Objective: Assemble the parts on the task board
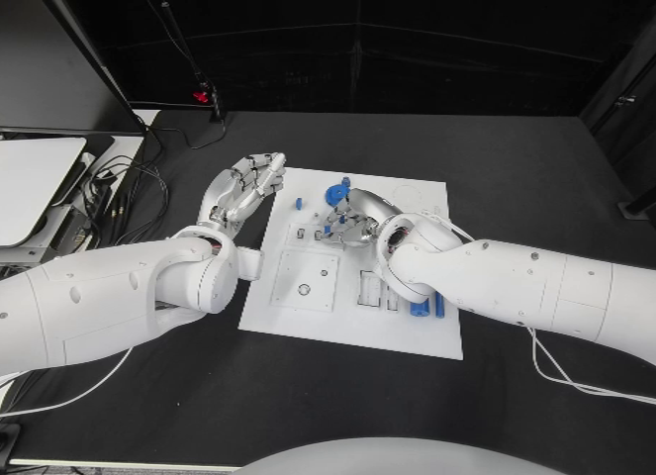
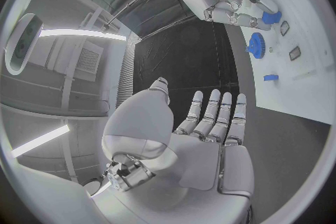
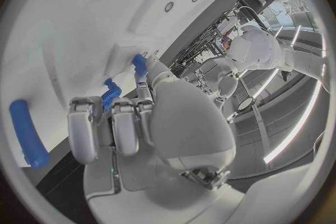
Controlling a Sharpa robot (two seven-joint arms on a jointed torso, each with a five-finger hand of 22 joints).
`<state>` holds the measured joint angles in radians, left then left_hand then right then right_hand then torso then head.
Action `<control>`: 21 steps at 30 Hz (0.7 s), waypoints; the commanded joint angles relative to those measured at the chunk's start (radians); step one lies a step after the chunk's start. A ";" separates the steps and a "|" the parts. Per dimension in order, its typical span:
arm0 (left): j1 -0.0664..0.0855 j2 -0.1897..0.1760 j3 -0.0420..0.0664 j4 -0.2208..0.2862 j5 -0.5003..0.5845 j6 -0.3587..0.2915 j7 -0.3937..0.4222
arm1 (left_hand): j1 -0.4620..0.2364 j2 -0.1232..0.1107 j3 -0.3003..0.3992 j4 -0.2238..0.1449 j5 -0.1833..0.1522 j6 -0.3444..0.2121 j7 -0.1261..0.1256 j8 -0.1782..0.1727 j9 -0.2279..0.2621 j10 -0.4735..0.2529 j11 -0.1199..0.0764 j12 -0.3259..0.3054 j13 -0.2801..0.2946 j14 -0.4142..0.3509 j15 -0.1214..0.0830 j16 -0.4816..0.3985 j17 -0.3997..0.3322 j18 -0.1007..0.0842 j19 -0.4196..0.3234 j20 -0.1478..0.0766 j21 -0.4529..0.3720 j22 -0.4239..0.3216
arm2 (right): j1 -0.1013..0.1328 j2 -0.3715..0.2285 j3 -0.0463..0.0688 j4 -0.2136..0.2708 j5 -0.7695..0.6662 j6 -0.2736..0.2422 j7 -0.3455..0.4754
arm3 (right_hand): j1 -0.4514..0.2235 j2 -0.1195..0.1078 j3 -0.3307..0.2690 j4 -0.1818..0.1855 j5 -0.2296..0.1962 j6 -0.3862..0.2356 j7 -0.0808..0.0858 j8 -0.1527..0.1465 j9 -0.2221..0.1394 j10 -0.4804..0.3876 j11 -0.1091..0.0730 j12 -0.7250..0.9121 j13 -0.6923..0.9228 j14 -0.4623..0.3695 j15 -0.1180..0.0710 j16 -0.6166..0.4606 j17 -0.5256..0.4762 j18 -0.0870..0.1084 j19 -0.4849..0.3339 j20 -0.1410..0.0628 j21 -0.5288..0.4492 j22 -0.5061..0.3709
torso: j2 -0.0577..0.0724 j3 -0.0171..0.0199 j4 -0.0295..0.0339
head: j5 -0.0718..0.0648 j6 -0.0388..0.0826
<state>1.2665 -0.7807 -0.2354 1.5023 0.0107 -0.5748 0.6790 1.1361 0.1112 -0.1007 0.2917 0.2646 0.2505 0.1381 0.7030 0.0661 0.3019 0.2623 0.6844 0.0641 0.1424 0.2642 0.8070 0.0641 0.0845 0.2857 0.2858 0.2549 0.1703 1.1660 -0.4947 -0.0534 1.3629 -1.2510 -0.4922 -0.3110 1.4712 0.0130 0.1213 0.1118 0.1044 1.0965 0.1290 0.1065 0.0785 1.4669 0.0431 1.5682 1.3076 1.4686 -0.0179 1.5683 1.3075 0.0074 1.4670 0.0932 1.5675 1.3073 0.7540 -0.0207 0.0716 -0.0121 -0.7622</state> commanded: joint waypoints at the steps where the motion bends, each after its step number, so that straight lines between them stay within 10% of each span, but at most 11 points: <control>1: 0.002 0.001 0.001 0.001 -0.005 0.003 0.237 | 0.004 0.002 -0.006 0.000 0.004 0.006 0.159 0.000 0.001 0.005 0.000 0.007 0.001 0.007 -0.001 0.004 0.001 0.010 0.002 0.001 0.004 0.001 | 0.001 0.001 0.001 -0.001 0.001 0.009 0.006 | -0.011 0.000 -0.001 -0.005 0.000 0.013 -0.013 0.000 0.000 0.104 0.007 0.003 0.263 0.102 0.007 0.002 0.263 -0.007 0.104 0.007 0.003 0.264 | -0.001 -0.0001 0.0001 | -0.001 -0.002; 21: 0.002 0.001 0.001 0.001 -0.005 0.004 0.238 | 0.004 0.002 -0.006 0.000 0.004 0.006 0.159 0.000 0.001 0.005 0.000 0.007 0.001 0.007 -0.001 0.004 0.001 0.010 0.002 0.001 0.004 0.001 | -0.001 -0.001 0.001 -0.003 0.001 0.034 -0.005 | -0.019 -0.010 -0.007 -0.008 -0.007 0.000 -0.008 -0.017 -0.006 0.104 0.011 0.003 0.263 0.102 0.010 0.002 0.263 -0.007 0.104 0.010 0.003 0.264 | -0.001 -0.0010 -0.0003 | -0.005 -0.007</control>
<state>1.2665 -0.7805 -0.2354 1.5022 0.0107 -0.5748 0.6790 1.1360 0.1112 -0.1007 0.2917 0.2646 0.2505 0.1381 0.7030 0.0661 0.3019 0.2623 0.6844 0.0641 0.1424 0.2642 0.8070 0.0641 0.0845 0.2857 0.2858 0.2549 0.1702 1.1660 -0.4954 -0.0519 1.3600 -1.2507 -0.4783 -0.3110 1.4618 0.0037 0.1157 0.1086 0.1040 1.0995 0.1251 0.0924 0.0727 1.4657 0.0491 1.5682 1.3076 1.4650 -0.0143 1.5683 1.3074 0.0074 1.4633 0.0969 1.5675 1.3080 0.7531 -0.0219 0.0709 -0.0158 -0.7669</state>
